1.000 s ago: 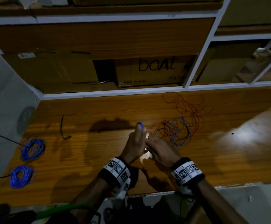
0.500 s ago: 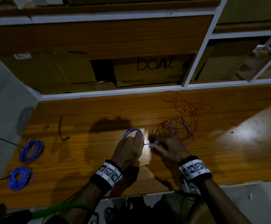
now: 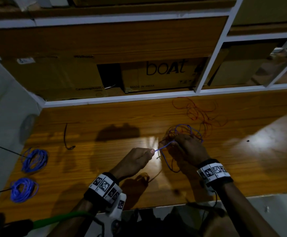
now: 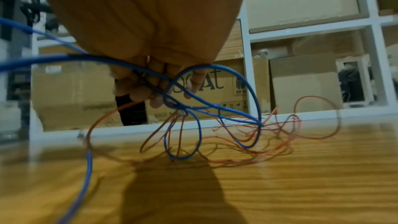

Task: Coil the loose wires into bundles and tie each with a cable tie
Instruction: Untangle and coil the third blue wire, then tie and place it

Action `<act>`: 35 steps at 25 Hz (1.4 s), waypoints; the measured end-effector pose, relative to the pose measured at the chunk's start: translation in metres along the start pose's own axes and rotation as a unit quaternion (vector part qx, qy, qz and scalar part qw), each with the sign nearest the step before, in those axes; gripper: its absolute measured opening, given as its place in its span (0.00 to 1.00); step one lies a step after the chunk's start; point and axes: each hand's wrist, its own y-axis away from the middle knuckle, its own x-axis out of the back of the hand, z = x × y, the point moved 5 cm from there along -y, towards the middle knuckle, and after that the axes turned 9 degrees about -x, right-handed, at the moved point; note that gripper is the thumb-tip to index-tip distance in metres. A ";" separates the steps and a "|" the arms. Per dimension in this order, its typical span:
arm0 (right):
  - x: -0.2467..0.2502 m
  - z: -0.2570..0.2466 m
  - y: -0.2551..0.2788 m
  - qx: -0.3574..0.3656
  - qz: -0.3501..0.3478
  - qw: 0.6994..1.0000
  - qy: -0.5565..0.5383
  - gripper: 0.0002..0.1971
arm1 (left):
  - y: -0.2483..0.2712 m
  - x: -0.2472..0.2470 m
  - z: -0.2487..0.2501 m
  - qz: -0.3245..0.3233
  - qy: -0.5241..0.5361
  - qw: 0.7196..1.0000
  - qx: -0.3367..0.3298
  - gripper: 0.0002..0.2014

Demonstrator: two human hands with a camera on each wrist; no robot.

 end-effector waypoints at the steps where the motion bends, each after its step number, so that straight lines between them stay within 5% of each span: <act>1: 0.003 -0.003 0.000 0.004 0.018 1.000 -0.025 0.20 | -0.001 -0.001 0.007 0.002 0.046 0.999 0.004 0.24; 4: 0.003 -0.023 0.002 0.013 0.019 0.996 -0.089 0.12 | -0.001 0.002 0.026 0.027 0.274 0.960 0.047 0.22; 7: -0.008 -0.034 0.004 0.029 0.009 0.995 -0.092 0.17 | -0.003 0.009 0.044 0.050 0.425 0.903 0.047 0.20; 15: 0.011 -0.004 -0.007 -0.020 0.047 0.998 0.037 0.13 | 0.014 0.036 0.076 0.070 0.449 0.891 0.010 0.21; 23: 0.036 0.091 -0.049 -0.155 -0.066 0.964 0.207 0.13 | 0.042 0.097 0.090 0.158 0.475 0.865 -0.020 0.21; 27: 0.040 0.125 -0.052 -0.281 -0.093 0.942 0.156 0.13 | 0.042 0.102 0.093 0.152 0.477 0.865 -0.039 0.20; 35: 0.034 0.081 -0.056 -0.238 -0.054 0.968 0.058 0.12 | 0.033 0.070 0.072 0.139 0.460 0.877 0.006 0.22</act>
